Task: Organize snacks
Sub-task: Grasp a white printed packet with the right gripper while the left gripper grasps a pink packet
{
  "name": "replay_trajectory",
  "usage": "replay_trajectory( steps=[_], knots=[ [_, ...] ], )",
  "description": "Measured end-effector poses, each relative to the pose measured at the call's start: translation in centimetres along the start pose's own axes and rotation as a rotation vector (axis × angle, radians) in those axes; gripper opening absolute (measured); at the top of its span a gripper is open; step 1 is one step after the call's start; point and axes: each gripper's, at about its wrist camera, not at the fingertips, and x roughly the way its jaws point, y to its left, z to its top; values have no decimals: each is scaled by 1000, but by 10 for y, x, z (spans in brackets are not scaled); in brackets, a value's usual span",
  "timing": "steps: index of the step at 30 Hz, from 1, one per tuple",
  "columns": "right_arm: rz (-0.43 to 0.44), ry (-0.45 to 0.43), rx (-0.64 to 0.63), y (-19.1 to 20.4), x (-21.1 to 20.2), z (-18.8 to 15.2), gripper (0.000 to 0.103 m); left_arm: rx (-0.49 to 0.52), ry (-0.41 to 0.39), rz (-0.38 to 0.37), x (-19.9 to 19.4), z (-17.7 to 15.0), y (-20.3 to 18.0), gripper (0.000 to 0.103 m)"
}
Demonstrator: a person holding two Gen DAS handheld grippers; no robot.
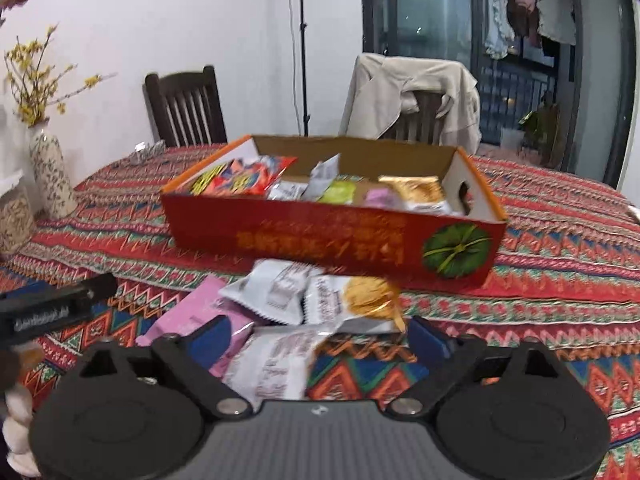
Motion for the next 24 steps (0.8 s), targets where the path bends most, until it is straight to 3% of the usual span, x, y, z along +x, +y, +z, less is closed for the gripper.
replay_trajectory(
  steps=[3, 5, 7, 8, 11, 18, 24],
  knots=[
    [-15, 24, -9, 13, 12, 1, 78, -32, -8, -24, -3, 0, 8, 103],
    [-19, 59, -10, 17, 21, -1, 61, -33, 0, -23, -3, -1, 8, 103],
    [0, 97, -19, 21, 30, -8, 49, -33, 8, -30, -2, -1, 8, 103],
    [-2, 75, -44, 23, 28, -13, 47, -31, 11, -30, -2, -1, 8, 103],
    [21, 45, -45, 18, 19, -18, 41, -28, 13, -41, 0, 0, 7, 103],
    [25, -73, -3, -31, -23, -12, 41, -32, 62, -47, 0, -1, 4, 103],
    [-26, -97, 47, -81, -16, -1, 41, 48, 53, -107, -12, 10, -37, 103]
  ],
)
